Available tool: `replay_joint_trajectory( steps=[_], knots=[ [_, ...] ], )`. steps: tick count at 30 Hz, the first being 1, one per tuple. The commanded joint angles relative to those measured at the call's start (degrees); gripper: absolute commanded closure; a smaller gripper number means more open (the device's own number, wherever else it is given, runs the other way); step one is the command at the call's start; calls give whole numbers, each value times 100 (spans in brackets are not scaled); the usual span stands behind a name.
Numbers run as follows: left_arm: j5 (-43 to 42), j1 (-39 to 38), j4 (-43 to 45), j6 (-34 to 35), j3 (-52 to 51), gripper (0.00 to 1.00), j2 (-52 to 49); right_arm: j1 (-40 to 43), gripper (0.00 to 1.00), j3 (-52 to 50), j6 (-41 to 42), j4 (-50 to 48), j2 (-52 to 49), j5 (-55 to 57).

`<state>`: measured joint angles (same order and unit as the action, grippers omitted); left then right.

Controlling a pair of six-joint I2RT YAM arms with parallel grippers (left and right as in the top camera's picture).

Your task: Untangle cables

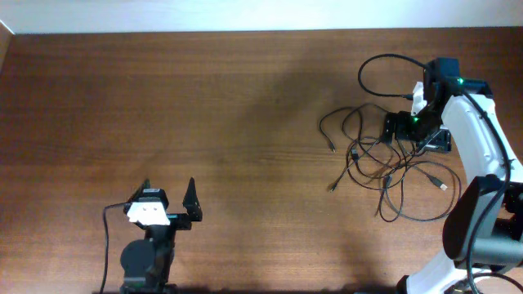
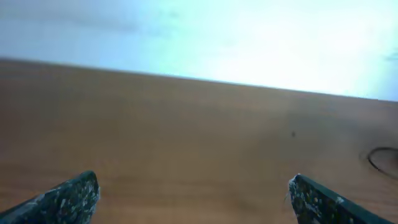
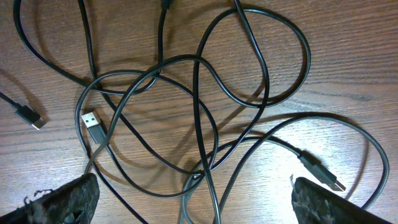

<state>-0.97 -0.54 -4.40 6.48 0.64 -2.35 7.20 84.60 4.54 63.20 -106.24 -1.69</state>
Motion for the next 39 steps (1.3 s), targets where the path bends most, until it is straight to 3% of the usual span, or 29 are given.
replay_joint_trajectory(
  steps=[1,5,30,39],
  knots=[
    [127,-22,-66,-337,-13,1,205,31,1,90,24,2,87,48],
    [118,-22,-63,-610,-13,1,205,31,1,90,24,2,87,46],
    [76,-22,-44,-610,-13,1,205,31,1,81,24,2,144,48],
    [76,-22,-44,-610,-13,1,205,26,1,81,24,2,1945,48]
  ],
)
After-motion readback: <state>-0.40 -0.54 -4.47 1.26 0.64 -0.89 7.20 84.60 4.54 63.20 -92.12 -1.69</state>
